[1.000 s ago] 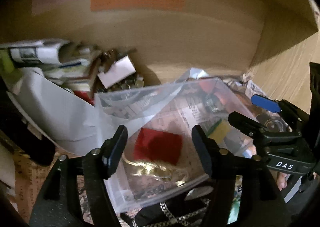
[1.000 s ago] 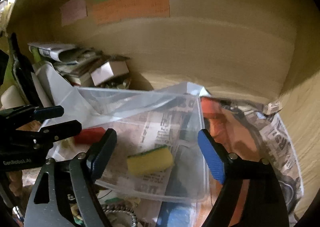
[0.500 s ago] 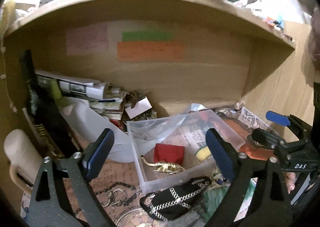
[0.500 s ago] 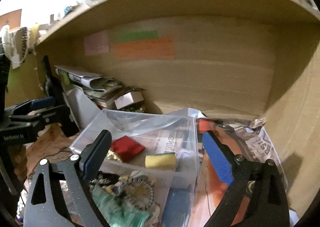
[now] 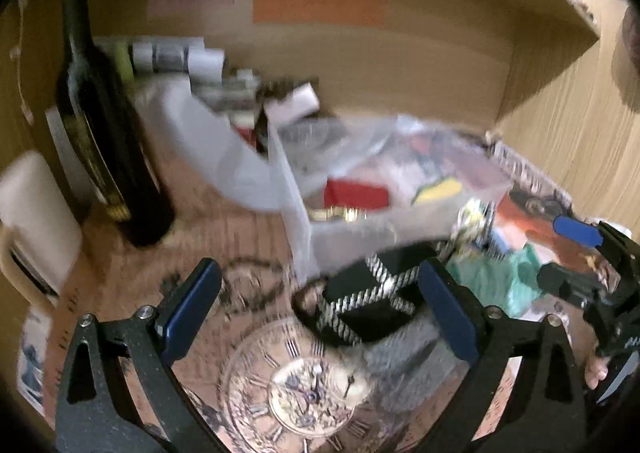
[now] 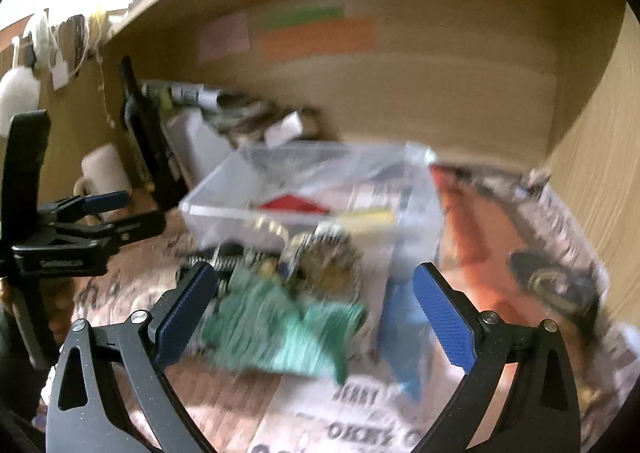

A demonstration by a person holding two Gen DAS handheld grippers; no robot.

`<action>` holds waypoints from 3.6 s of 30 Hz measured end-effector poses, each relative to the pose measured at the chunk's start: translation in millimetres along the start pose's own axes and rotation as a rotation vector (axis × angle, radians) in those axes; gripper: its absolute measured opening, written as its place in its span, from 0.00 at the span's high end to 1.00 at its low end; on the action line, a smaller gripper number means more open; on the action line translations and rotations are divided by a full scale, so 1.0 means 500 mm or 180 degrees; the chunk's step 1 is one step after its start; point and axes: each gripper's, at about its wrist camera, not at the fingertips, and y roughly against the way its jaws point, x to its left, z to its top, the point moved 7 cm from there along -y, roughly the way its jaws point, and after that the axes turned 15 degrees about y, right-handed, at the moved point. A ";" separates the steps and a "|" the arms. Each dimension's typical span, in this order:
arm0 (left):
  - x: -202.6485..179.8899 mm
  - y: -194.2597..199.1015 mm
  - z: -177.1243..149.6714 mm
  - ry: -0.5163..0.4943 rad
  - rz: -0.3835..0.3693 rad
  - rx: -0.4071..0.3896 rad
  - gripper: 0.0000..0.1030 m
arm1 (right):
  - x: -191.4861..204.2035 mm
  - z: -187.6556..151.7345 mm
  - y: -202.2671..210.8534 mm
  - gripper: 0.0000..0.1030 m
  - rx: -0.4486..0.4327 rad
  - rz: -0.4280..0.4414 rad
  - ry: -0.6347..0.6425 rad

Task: Organize soft objects
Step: 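Grasp black chain-trimmed pouch with left tool while right tool grasps green knitted glove, then release black pouch from left tool into box while right tool releases glove there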

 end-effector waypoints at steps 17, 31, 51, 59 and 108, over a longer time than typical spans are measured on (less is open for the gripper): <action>-0.009 -0.132 -0.062 0.0120 -0.0198 0.0667 0.33 | 0.009 -0.071 -0.052 0.43 0.0360 0.0062 -0.0070; -0.006 -0.048 -0.049 0.0033 -0.0187 0.0324 0.68 | -0.008 -0.043 0.004 0.75 0.0046 0.0004 -0.0109; -0.058 0.087 0.045 -0.0032 -0.0453 -0.0282 0.75 | -0.064 0.093 0.087 0.78 -0.0728 -0.0315 -0.0109; -0.094 0.088 0.088 -0.0120 -0.0600 -0.0386 0.75 | -0.079 0.124 0.067 0.78 -0.0762 -0.0335 -0.0103; -0.087 -0.067 0.167 -0.0019 -0.0230 -0.0142 0.27 | -0.133 0.137 -0.112 0.21 -0.0096 -0.0485 -0.0007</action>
